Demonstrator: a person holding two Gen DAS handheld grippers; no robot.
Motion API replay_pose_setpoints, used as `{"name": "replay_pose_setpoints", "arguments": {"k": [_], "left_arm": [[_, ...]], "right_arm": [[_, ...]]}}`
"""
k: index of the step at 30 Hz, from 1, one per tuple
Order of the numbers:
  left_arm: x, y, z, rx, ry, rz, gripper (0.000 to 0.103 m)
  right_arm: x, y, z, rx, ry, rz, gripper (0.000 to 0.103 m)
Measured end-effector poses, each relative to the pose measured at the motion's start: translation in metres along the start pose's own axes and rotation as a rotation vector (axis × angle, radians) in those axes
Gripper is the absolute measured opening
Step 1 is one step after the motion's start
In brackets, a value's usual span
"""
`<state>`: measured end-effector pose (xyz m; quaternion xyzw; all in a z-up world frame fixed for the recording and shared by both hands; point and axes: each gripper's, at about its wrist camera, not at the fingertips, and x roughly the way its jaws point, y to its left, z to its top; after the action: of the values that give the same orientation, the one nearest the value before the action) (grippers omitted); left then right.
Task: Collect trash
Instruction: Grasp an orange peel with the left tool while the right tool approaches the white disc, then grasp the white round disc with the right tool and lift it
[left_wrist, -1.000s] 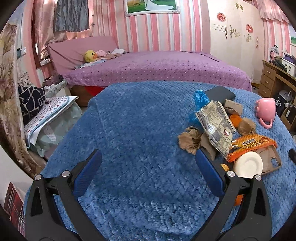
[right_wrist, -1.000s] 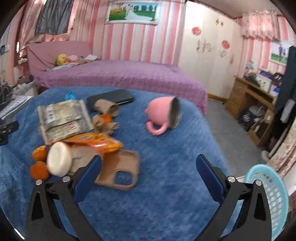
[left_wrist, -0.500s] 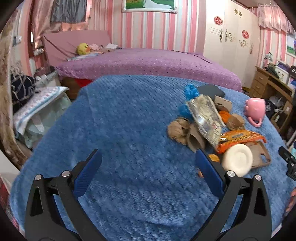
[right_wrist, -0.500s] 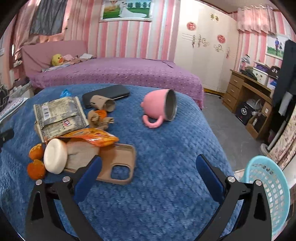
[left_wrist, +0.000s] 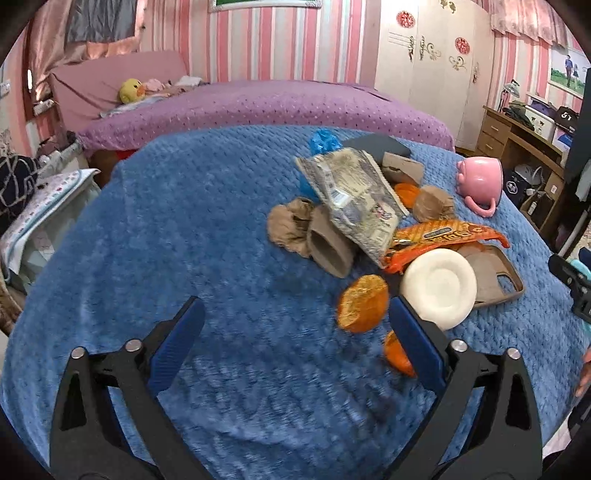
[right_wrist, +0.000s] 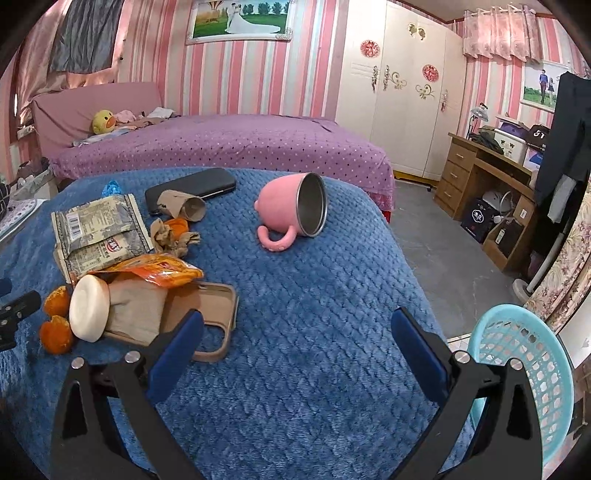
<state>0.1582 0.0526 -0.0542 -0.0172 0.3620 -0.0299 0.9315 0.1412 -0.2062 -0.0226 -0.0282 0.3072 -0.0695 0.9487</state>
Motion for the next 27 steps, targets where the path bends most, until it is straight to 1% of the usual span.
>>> {"name": "replay_pose_setpoints", "arguments": {"k": [2,3,4,5,6,8,9,10,11,12,13,16,20,24,27], "left_arm": [[0.004,-0.003,0.001,-0.010,0.019,-0.037,0.084],[0.007,-0.005,0.001,-0.015,0.031,-0.052,0.082],[0.011,-0.008,0.002,-0.014,0.049,-0.063,0.078],[0.015,-0.012,0.001,-0.009,0.064,-0.067,0.072],[0.020,-0.015,0.001,-0.003,0.079,-0.068,0.069],[0.028,-0.022,0.000,0.006,0.107,-0.075,0.058],[0.030,-0.024,0.000,0.009,0.111,-0.079,0.055],[0.030,-0.026,0.001,0.013,0.109,-0.090,0.047],[0.030,-0.028,0.001,0.016,0.105,-0.107,0.042],[0.029,-0.031,0.002,0.018,0.101,-0.121,0.031],[0.028,-0.034,0.002,0.024,0.095,-0.124,0.029],[0.021,-0.039,0.001,0.052,0.078,-0.120,0.027],[0.002,-0.033,0.001,0.077,0.038,-0.079,0.027],[-0.017,-0.013,0.001,0.075,0.000,-0.022,0.027],[-0.022,0.005,0.002,0.064,-0.020,0.036,0.027]], "right_arm": [[0.001,0.000,-0.001,-0.007,0.000,-0.003,0.099],[0.002,0.000,-0.001,-0.011,0.000,-0.005,0.099],[0.003,0.000,-0.001,-0.014,0.001,-0.005,0.099],[0.004,-0.001,-0.001,-0.014,0.003,-0.005,0.099],[0.005,-0.001,-0.002,-0.013,0.005,-0.005,0.099],[0.006,-0.003,-0.002,-0.008,0.009,-0.004,0.099],[0.007,-0.004,-0.002,-0.005,0.010,-0.003,0.099],[0.007,-0.005,-0.002,-0.002,0.010,-0.002,0.099],[0.006,-0.005,-0.002,-0.001,0.008,-0.002,0.099],[0.006,-0.005,-0.001,0.000,0.006,-0.002,0.099],[0.006,-0.005,-0.001,-0.001,0.004,-0.001,0.099],[0.006,-0.001,-0.003,-0.014,0.005,-0.004,0.099],[0.003,0.006,-0.002,-0.030,-0.006,-0.003,0.099],[-0.002,0.018,-0.003,-0.049,-0.022,0.010,0.099],[-0.004,0.029,-0.003,-0.071,-0.028,0.028,0.099]]}}
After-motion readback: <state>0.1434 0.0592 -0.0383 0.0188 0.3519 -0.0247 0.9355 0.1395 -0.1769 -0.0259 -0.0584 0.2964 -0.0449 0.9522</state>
